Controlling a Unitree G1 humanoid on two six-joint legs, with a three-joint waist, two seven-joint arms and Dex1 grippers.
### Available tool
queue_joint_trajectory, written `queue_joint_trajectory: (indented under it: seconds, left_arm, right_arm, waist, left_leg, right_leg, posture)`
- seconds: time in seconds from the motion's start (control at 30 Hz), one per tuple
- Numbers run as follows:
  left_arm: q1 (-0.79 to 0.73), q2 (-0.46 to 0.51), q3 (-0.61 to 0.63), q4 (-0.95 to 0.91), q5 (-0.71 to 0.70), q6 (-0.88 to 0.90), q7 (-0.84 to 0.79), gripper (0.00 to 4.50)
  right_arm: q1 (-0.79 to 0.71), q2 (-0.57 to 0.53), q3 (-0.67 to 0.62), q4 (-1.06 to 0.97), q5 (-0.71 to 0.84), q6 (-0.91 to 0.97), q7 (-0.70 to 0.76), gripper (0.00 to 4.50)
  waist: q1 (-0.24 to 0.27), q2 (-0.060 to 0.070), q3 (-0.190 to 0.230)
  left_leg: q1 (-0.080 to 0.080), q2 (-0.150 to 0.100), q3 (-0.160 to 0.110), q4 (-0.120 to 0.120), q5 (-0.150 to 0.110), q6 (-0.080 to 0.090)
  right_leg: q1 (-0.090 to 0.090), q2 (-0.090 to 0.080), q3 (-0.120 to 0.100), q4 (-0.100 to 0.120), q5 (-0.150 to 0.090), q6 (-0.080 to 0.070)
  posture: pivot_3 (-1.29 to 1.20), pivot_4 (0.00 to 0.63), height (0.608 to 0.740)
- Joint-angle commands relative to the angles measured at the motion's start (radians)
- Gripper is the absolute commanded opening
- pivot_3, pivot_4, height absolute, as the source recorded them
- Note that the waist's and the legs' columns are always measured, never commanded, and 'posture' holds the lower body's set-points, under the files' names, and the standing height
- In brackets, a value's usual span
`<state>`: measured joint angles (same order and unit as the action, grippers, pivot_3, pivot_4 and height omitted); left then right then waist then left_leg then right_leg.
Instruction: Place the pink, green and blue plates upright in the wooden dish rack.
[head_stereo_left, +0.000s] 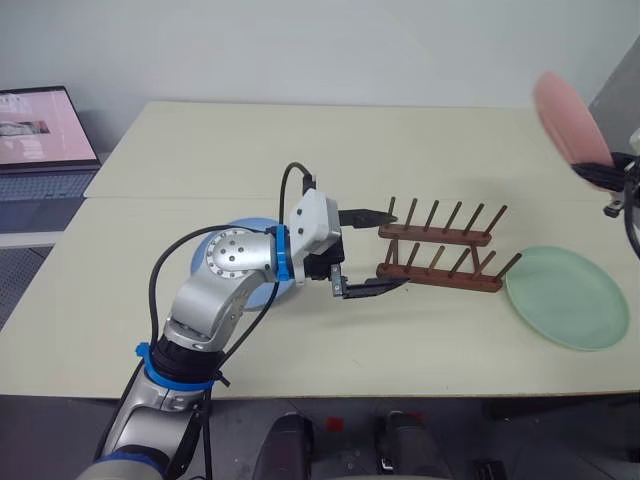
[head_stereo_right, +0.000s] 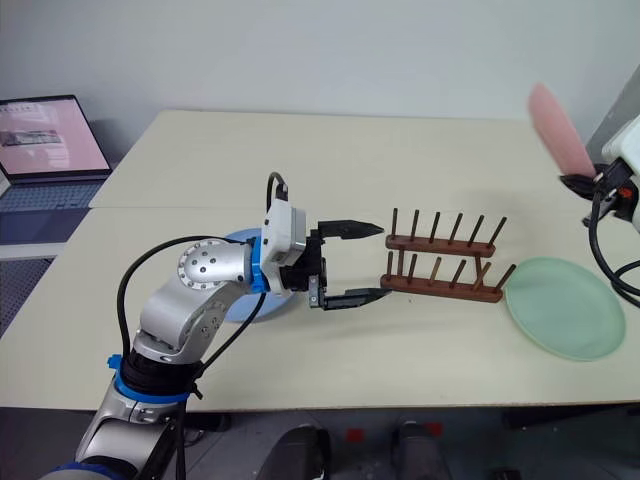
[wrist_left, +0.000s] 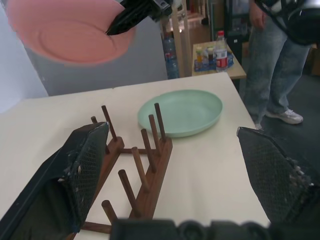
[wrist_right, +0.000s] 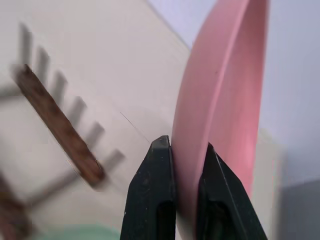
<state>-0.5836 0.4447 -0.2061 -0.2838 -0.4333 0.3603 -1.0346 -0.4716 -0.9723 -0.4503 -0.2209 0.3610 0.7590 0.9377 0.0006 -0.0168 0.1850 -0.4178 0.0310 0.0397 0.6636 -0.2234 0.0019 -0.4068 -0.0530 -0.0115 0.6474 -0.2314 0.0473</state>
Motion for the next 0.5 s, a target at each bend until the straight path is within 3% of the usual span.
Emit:
queue_joint_trajectory:
  seconds: [0.03,0.23,0.5]
  left_arm:
    - [-0.034,0.032,0.018,-0.028,-0.039,0.0,-0.06,4.5]
    - [-0.082,0.038,0.005,0.004,-0.052,0.003,-0.107,4.5]
    - [-0.114,0.008,-0.004,0.01,-0.067,0.02,-0.125,4.5]
  right_arm:
    - [0.008,0.089,-0.207,-0.217,0.225,0.296,-0.122,0.06]
    - [0.004,0.271,-0.406,-0.358,0.446,0.598,-0.321,0.06]
    - [0.068,0.342,-0.49,-0.365,0.579,0.677,-0.441,0.06]
  waist:
    - [0.001,0.0,0.0]
    - [0.003,0.0,0.0]
    - [0.0,0.0,0.0]
  left_leg:
    - [0.0,0.0,0.0,0.0,0.0,0.0]
    - [-0.001,-0.001,0.001,0.001,0.0,0.0]
    - [-0.001,-0.001,0.0,-0.001,0.0,0.0]
  right_leg:
    - [0.0,0.0,0.0,0.0,0.0,0.0]
    - [0.0,-0.002,0.001,-0.002,0.0,0.0]
    - [0.0,-0.001,0.0,-0.002,0.0,0.0]
  posture:
    - [0.0,0.15,0.725]
    - [0.0,0.15,0.725]
    - [0.0,0.15,0.725]
